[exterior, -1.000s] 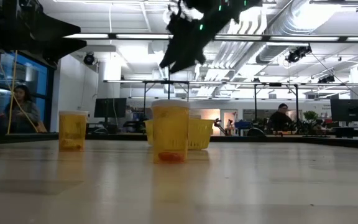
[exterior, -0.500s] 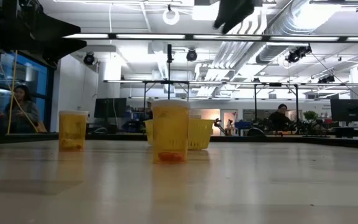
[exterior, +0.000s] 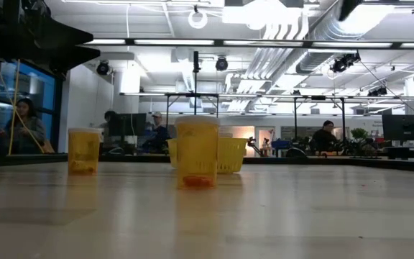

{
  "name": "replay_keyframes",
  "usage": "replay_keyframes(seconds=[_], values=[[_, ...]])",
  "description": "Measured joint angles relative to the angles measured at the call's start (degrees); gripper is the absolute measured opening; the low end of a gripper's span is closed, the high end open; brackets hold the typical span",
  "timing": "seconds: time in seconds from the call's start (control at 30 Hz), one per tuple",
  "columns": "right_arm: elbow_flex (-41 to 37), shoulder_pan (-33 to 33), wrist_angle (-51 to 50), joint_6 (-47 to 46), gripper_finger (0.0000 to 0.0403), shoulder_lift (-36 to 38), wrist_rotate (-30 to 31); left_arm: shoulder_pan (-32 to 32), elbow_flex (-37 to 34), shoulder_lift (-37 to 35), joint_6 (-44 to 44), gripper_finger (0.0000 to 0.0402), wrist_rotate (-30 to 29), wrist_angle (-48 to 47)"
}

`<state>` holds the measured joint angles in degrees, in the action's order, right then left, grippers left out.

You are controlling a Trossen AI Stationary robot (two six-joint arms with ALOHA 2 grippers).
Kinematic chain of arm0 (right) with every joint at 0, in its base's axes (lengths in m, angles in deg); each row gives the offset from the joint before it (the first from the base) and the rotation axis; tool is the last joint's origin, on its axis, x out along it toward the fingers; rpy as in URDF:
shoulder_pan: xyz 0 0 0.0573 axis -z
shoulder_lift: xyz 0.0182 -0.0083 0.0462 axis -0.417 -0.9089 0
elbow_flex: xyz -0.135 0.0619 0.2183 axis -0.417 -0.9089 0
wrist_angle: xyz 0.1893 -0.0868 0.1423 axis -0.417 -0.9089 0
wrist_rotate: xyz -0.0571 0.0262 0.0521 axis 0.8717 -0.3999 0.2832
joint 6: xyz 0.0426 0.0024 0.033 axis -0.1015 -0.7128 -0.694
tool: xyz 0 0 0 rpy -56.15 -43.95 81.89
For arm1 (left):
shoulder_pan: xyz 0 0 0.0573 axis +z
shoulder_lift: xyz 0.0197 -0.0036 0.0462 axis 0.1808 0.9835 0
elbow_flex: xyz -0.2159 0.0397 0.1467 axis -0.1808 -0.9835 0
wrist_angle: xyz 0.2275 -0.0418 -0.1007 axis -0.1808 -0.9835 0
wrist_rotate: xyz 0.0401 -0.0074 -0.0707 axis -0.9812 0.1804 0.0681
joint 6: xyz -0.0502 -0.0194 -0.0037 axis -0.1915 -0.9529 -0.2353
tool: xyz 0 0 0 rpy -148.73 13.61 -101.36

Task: Pick and place pill bottles into a basket
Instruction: Put the orange pill bottle into the yellow bin

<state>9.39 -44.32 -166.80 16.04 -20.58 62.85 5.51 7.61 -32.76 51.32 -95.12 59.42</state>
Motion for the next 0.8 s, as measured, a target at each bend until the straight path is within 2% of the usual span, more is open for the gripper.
replay_keyframes(seconds=[0.27,0.57,0.67,0.8], values=[[-12.8,-12.4,-0.1,-15.0,0.0314,0.7,-6.7,0.0,0.0,0.0,0.0,0.0292,0.0,0.0],[-23.3,-28.3,1.1,-38.9,0.0314,2.4,-7.8,0.0,0.0,0.0,-1.4,0.0292,0.0,0.0],[-26.0,-33.0,5.8,-43.3,0.0314,2.7,-7.8,0.0,0.0,0.0,-1.4,0.0292,0.0,0.0],[-30.1,-37.6,16.3,-43.9,0.0314,2.6,-8.0,0.0,0.0,0.0,-1.4,0.0292,0.1,0.0]])
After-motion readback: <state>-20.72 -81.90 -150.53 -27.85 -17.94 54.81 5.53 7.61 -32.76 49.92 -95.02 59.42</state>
